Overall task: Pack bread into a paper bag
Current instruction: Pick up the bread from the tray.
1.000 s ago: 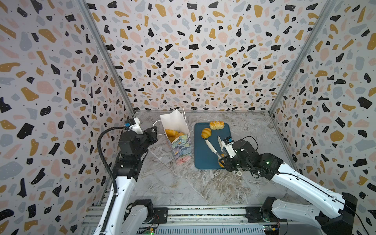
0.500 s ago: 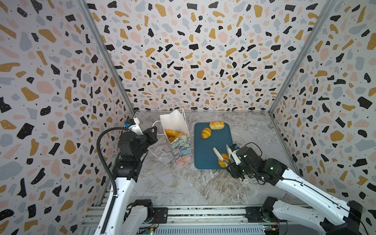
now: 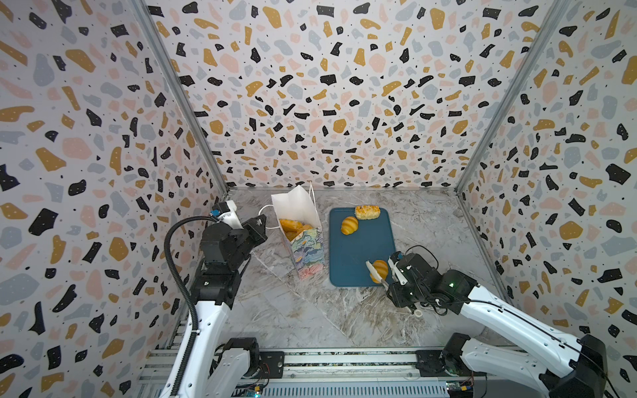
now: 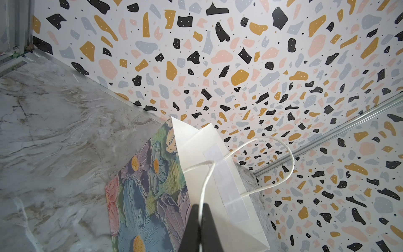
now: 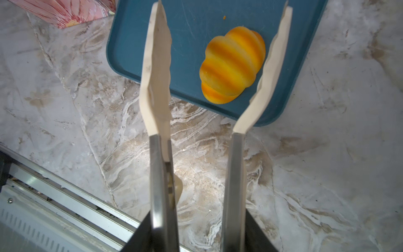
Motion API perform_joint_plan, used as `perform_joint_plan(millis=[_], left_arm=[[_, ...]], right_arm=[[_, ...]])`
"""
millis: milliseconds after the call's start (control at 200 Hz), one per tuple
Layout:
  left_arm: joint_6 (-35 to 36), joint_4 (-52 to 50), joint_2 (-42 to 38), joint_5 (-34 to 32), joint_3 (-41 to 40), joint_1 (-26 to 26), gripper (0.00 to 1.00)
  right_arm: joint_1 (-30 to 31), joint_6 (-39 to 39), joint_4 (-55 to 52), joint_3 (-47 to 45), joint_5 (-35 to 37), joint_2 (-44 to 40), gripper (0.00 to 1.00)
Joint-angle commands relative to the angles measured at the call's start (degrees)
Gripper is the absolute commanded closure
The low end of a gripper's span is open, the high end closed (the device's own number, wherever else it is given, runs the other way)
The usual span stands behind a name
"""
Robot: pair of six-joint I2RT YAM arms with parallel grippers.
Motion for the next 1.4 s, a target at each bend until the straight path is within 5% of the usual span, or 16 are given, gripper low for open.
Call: perform_joint_plan(millis=[0,806,1392], left_arm=[[0.5,0.3,-0.9,1.0,-0.4,0.2,1.0],[0.5,0.6,-0.3,0.9,-0.4,0.2,1.0],[0.2,0.8,-0.5,0.3,-1.2,0.2,1.0]], right_arm=[[-1.1,0.1,0.4,-0.4,-0.3,-0.2,0.49],[-5.5,-4.2,6.2,-2.5,-6.1,6.8,0.52],[-6.0,-6.7,7.3,-0.6,-7.5,6.7,0.79]])
